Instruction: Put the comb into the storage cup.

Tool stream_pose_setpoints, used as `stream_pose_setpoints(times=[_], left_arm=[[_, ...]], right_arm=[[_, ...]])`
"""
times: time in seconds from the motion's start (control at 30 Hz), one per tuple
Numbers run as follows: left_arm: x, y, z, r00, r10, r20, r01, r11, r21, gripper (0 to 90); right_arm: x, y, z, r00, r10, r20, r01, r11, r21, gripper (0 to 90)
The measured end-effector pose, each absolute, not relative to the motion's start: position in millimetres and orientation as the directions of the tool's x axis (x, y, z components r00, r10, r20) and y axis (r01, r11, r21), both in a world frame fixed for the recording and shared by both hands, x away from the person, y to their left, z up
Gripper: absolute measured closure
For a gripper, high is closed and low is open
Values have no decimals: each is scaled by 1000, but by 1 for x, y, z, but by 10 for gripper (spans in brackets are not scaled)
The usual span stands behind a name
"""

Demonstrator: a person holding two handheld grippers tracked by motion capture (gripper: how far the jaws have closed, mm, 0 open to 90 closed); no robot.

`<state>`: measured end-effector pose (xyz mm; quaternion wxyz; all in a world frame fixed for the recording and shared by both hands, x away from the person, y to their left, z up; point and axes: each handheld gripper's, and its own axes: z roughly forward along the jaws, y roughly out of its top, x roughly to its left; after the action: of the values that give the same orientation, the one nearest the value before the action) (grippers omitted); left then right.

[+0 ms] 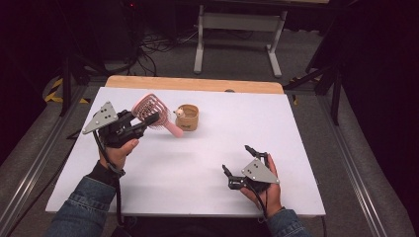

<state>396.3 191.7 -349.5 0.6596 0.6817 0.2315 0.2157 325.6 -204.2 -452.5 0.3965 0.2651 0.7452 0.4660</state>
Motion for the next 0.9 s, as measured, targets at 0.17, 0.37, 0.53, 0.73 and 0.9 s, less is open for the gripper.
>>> stream_pose_setpoints(times=[0.17,0.37,0.53,0.73,0.9], left_arm=[[399,186,-335,801,598,18,2,-33,999,630],[407,176,-315,801,596,59,-27,-62,998,630],[416,163,-305,795,601,83,-36,-91,995,630],[429,146,-299,789,607,94,-34,-110,993,630],[442,133,-299,779,621,89,-12,-126,992,630]], right_arm=[[325,-205,-452,-546,766,-340,17,416,909,70],[326,-205,-452,-548,766,-335,17,411,911,70],[325,-205,-453,-535,772,-342,15,413,911,71],[326,-207,-452,-523,782,-340,14,407,913,72],[325,-208,-452,-517,784,-343,8,405,914,75]])
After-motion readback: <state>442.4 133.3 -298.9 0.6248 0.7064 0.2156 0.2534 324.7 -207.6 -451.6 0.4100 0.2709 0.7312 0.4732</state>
